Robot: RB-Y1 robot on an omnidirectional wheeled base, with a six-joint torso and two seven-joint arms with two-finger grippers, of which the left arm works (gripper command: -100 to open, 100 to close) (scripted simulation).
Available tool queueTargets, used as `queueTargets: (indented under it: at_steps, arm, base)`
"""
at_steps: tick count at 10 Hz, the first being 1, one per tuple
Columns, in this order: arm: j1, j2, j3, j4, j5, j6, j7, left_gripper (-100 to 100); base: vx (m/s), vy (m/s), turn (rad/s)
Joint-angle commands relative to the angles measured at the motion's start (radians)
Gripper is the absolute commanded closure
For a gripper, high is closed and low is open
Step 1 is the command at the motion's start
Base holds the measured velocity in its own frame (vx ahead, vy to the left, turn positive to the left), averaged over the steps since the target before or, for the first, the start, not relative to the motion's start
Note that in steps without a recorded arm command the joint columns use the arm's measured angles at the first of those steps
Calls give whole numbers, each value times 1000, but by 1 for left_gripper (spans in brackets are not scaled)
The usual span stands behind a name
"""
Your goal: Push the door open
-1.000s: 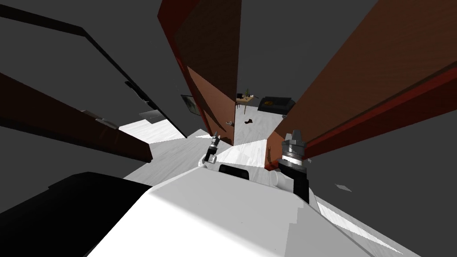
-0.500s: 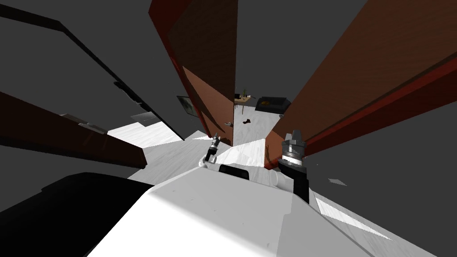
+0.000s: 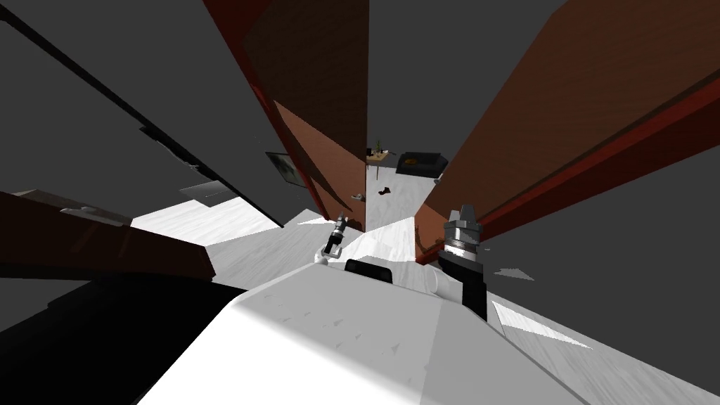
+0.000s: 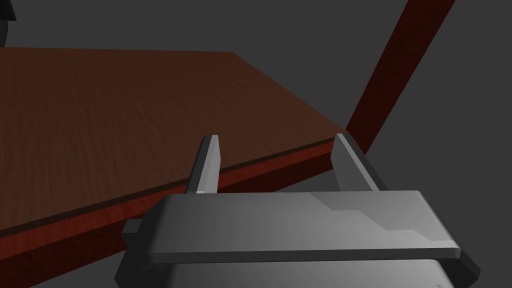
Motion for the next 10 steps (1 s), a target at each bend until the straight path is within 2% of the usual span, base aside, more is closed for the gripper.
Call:
queueTargets:
  at_steps: [1,10]
  arm:
    - [-18,3,-1,44,2,-9,1,-100]
    - [-98,10,-7,247,8,-51,-3,-100]
  base:
    - [75,81,-143]
    - [50,84,-122]
